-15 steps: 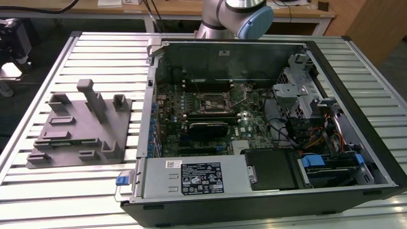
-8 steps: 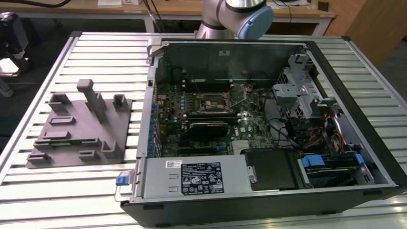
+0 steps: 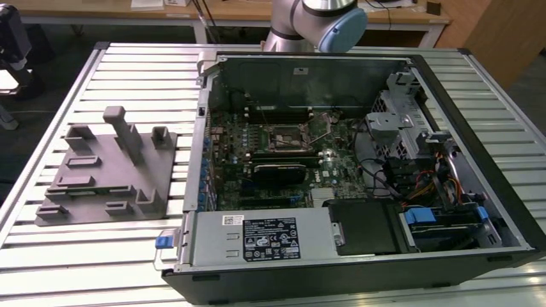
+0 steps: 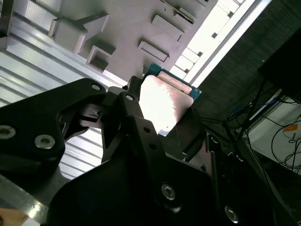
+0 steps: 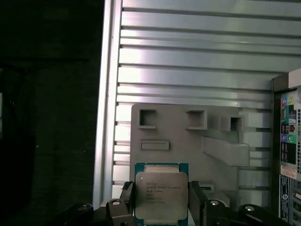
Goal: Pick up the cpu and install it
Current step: 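Pick up the cpu and move it towards the insertion slot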
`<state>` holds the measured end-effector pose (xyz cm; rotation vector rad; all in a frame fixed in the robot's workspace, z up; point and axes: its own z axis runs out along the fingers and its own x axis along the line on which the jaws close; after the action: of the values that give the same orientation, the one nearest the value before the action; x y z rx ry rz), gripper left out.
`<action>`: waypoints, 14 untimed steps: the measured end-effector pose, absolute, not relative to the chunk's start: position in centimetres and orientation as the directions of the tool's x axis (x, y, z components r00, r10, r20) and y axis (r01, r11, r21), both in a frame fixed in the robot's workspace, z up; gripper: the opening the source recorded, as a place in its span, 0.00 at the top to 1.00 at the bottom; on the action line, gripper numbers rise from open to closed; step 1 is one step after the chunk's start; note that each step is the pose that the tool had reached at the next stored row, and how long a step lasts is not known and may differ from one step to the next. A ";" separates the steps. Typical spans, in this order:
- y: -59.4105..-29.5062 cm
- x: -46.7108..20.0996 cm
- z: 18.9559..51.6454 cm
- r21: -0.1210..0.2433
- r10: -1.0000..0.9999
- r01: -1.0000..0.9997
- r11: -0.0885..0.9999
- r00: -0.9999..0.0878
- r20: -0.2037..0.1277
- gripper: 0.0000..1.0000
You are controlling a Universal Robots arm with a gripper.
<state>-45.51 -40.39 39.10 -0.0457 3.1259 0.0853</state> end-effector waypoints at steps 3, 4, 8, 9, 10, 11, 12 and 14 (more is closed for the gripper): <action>-40.4 -45.5 39.6 0.054 -0.029 -0.030 0.998 -0.999 -0.015 0.45; -40.4 -45.5 39.8 0.054 -0.029 -0.030 0.998 -0.999 -0.015 0.45; -40.4 -45.5 39.9 0.054 -0.029 -0.030 0.998 -0.999 -0.015 0.45; -40.4 -45.5 40.0 0.054 -0.029 -0.030 0.998 -0.999 -0.015 0.45; -40.4 -45.5 40.0 0.054 -0.029 -0.030 0.998 -0.999 -0.015 0.45; -40.4 -45.5 40.0 0.054 -0.029 -0.030 0.998 -0.999 -0.015 0.45; -40.4 -45.4 40.0 0.054 -0.029 -0.030 0.998 -0.999 -0.015 0.45; -40.4 -45.3 40.0 0.054 -0.029 -0.030 0.998 -0.999 -0.015 0.45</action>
<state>-45.31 -40.35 39.96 -0.0457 3.1258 0.0853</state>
